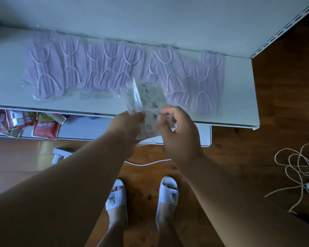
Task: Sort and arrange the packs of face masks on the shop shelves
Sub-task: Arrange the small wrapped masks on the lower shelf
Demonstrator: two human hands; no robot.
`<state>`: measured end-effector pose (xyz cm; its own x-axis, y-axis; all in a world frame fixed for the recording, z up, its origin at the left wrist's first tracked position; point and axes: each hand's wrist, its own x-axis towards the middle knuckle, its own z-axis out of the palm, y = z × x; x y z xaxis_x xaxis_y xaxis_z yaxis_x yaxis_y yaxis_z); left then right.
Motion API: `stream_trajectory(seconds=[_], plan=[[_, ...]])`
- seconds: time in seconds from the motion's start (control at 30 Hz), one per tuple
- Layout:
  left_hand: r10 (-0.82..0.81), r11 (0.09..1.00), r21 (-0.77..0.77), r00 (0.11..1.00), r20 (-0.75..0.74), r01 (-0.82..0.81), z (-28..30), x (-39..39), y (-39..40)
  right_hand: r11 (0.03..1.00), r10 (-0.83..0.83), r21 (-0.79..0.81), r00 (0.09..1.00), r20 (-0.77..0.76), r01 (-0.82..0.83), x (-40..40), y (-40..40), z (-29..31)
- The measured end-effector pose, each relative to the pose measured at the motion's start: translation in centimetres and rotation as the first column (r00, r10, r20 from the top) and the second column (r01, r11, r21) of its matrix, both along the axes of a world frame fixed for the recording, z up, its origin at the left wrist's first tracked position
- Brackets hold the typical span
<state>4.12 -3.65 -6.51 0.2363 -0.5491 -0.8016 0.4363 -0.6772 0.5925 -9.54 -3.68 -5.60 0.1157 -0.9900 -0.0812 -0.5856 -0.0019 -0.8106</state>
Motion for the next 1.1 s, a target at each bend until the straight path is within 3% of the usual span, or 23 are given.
stream_trajectory(seconds=[0.1,0.2,0.27,0.37,0.43,0.53,0.67,0.73,0.93,1.1], plan=[[-0.041,0.999,-0.012,0.999,-0.031,0.040,2.1,1.4,1.7,0.944,-0.195,0.257,0.979,-0.062,0.204,1.3,-0.4,2.1],[-0.112,0.993,-0.033,0.987,-0.114,0.109,4.6,3.1,4.0,0.771,-0.362,0.612,0.911,0.196,0.175,2.4,0.4,3.9],[-0.166,0.985,-0.053,0.983,-0.079,0.162,5.6,4.5,6.1,0.746,-0.370,0.658,0.884,0.286,0.100,2.9,2.1,5.1],[-0.299,0.950,-0.057,0.947,0.112,0.307,6.8,6.4,9.4,0.712,-0.379,0.700,0.869,0.317,0.055,3.7,5.3,7.0],[-0.284,0.954,-0.040,0.940,0.188,0.296,7.9,7.1,11.5,0.660,-0.421,0.751,0.841,0.340,0.027,4.1,7.3,8.1],[-0.231,0.972,-0.003,0.955,0.187,0.236,9.6,7.2,14.7,0.674,-0.385,0.738,0.842,0.379,-0.024,4.7,10.1,9.8],[-0.124,0.981,-0.139,0.990,0.060,0.132,11.8,7.3,19.0,0.764,-0.278,0.638,0.846,0.455,-0.092,4.3,13.0,12.5],[-0.071,0.980,-0.181,0.995,0.067,0.082,13.7,6.8,21.2,0.800,-0.229,0.588,0.845,0.483,-0.119,3.4,14.4,14.3],[0.041,0.961,-0.276,0.980,0.195,0.014,22.6,1.2,26.9,0.825,-0.180,0.534,0.810,0.558,-0.185,-1.3,19.9,22.3],[0.176,0.915,-0.388,0.974,0.144,-0.108,31.5,-1.6,29.4,0.885,-0.154,0.440,0.793,0.589,-0.154,-3.7,22.3,30.6]])
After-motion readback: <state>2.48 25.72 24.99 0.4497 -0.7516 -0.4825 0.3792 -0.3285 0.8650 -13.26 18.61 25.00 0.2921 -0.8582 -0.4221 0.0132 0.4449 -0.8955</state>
